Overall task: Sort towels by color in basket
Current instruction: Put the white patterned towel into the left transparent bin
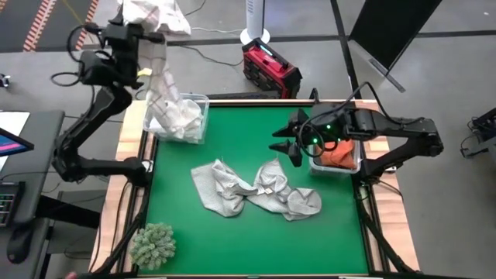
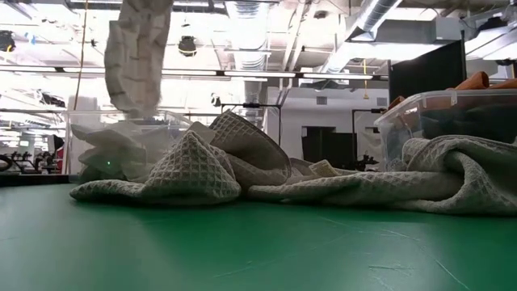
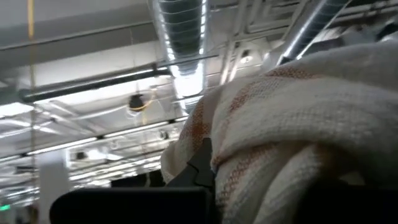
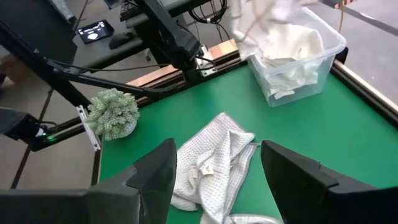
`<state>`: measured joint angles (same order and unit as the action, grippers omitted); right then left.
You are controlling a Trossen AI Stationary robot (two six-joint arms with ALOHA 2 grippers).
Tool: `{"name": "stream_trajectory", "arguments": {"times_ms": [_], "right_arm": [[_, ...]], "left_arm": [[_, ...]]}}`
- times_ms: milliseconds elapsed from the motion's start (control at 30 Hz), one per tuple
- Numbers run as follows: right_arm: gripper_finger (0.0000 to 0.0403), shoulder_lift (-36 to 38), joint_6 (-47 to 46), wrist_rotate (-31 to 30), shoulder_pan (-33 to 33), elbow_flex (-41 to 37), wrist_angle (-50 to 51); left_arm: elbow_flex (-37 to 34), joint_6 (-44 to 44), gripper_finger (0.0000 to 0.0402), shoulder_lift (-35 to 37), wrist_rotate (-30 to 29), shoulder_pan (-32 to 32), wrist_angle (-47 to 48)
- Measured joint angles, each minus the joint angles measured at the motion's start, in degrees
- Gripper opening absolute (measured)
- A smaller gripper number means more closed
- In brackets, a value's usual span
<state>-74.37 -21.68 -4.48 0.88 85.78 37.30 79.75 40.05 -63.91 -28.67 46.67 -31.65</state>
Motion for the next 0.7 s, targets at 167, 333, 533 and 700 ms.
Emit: {"name": "stream_trajectory", "arguments": {"times_ms": [167, 333, 533, 700], "right_arm": [[0.026, 0.0, -1.0, -0.8, 0.7, 0.0, 0.0], [0.026, 0.0, -2.0, -2.3, 0.6, 0.0, 0.0], [0.026, 0.0, -2.0, -2.3, 0.7, 0.0, 0.0], [0.026, 0.1, -2.0, -2.9, 0.5, 0.0, 0.0]], "left_arm": [[0.0, 1.0, 0.0015, -2.9, 2.2, 4.3, -6.7], [0.0, -5.2, 0.0015, -4.4, 8.1, 5.8, -10.7], [0.1, -7.1, 0.0015, -2.8, 5.3, 3.9, -4.2], [-0.1, -14.4, 0.0015, -0.3, 1.1, -0.5, 17.5]]}}
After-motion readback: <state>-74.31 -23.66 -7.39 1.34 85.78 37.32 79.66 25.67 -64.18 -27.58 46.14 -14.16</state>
